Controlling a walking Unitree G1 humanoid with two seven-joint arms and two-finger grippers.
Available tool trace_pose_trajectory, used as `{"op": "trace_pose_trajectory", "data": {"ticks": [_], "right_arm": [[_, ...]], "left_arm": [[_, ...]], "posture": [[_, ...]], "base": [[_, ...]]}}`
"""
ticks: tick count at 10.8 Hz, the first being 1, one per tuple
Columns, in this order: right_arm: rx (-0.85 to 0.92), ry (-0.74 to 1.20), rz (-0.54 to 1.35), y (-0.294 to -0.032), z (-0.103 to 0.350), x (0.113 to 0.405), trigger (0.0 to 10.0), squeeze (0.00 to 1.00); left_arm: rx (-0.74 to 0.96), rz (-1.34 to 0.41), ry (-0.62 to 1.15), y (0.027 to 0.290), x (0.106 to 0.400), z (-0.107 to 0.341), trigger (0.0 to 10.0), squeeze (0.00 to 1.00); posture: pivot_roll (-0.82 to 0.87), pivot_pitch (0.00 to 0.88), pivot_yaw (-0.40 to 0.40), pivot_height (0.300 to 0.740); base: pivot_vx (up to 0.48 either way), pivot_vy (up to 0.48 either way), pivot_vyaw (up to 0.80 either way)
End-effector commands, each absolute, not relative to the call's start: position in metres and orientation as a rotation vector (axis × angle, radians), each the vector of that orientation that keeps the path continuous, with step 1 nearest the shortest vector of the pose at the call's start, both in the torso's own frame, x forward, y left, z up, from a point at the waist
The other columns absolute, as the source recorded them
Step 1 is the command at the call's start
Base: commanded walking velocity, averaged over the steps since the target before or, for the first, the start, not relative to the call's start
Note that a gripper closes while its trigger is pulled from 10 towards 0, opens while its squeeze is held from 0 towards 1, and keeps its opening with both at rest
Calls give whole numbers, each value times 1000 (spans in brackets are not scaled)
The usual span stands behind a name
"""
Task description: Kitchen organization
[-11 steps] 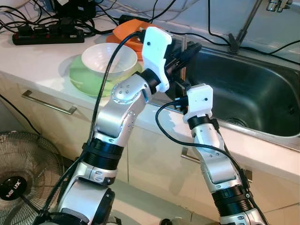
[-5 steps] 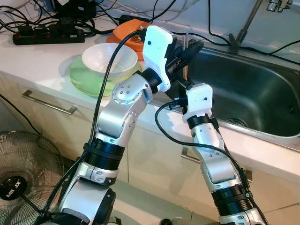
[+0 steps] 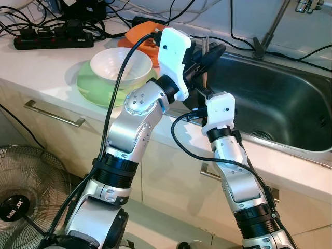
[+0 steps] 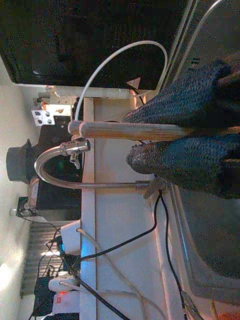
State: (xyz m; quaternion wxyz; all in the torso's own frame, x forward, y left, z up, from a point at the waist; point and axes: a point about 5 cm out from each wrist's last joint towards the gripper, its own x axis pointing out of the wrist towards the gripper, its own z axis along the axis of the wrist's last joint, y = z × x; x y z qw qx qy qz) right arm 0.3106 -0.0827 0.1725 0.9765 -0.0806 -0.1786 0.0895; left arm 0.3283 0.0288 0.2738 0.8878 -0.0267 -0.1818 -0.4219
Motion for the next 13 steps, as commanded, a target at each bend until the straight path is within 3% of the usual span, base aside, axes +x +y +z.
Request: {"op": "trace_pose_trajectory", "data": {"ticks": [1,9,10,11,13], "right_arm": [[-152,-378,137,-90,179,314,0,0],[-152,-348,103,-95,175,319,0,0],[-153,-343,100,-95,175,321,0,0],[-154,-343,100,-96,175,323,0,0],[-159,-346,99,-97,178,329,0,0]], "left_arm": [[-60,-887,-361,28,328,272,10000,1000],[-235,-873,-373,46,321,282,10000,1000],[-251,-860,-380,51,319,282,10000,451],[-265,-834,-380,57,319,281,10000,0],[-282,-761,-363,75,321,279,10000,0]], "posture": [[-78,64,-57,740],[-74,65,-63,740],[-72,65,-68,740],[-68,67,-71,740],[-59,67,-81,740]], "base": [[0,0,0],[0,0,0],[0,0,0],[0,0,0],[0,0,0]]}}
